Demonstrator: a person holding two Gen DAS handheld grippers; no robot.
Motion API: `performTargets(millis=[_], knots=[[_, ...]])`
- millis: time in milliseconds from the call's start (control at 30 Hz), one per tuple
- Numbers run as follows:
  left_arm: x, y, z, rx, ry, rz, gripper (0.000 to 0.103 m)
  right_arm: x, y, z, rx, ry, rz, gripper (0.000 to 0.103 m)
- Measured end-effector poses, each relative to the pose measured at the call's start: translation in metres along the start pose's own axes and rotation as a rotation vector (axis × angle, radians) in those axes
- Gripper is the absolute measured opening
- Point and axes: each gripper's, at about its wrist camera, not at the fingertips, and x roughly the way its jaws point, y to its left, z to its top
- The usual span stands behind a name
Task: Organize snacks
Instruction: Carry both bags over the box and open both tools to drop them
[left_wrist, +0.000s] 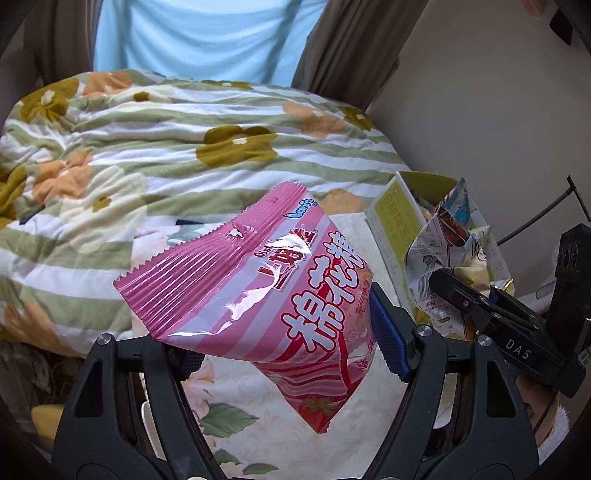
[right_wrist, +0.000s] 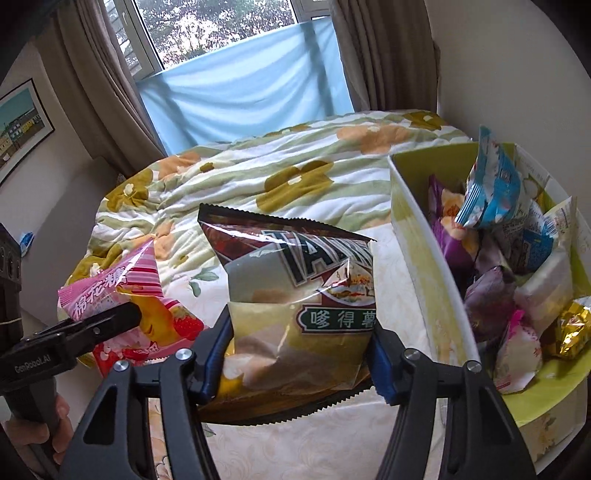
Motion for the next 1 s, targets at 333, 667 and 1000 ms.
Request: performTargets(millis=[333,667,1000], knots=[[0.015,-0.131,0.025,0.055,-0.040,-0.047,0.074,-0.080,-0.087,0.036,-0.006,-0.103,-0.015,0.059],[0.086,-0.275,0.010,0.058,0.029,-0.124,0.074,-0.126,-0.213,0.056,0.005,-0.122,-0.025,0.059],[0.111,-0.308,-0.016,-0.021,0.076,0.004,0.102,-0.129,-0.269,0.067,-0.023,-0.089,0.029,0.059]])
